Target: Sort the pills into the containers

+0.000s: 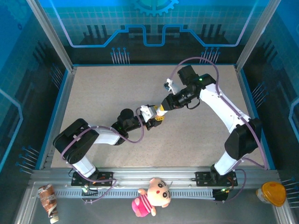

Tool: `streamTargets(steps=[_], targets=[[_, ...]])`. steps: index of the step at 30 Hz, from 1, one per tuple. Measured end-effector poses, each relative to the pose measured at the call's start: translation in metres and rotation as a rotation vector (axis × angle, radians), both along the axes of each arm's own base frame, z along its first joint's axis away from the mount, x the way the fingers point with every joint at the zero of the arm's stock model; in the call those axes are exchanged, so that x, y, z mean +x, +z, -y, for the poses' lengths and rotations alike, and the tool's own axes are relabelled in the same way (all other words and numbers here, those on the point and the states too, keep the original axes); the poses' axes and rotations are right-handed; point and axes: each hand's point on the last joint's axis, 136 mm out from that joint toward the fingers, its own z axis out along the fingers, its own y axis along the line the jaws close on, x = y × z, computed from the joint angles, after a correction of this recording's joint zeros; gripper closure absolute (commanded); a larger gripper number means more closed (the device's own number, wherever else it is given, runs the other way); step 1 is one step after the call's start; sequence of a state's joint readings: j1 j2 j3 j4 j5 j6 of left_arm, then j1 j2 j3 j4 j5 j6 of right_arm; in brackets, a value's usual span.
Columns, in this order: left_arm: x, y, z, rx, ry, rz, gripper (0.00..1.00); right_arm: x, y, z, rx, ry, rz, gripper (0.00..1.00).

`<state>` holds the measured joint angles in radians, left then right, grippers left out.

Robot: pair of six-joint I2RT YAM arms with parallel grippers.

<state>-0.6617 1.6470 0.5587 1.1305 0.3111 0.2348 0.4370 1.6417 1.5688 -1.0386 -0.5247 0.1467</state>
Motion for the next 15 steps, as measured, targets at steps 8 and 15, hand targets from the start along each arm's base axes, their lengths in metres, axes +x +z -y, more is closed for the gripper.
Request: streamTargets(steps=[8, 15], targets=[[0.0038, -0.0064, -0.0005, 0.010, 0.026, -0.010, 1.00, 0.0053, -0.0055, -0.0004, 0.032, -0.120, -0.054, 0.70], [0.0063, -0.0064, -0.0018, 0.011, 0.046, -0.008, 1.00, 0.0084, -0.0049, -0.0010, 0.041, -0.149, -0.065, 0.65]])
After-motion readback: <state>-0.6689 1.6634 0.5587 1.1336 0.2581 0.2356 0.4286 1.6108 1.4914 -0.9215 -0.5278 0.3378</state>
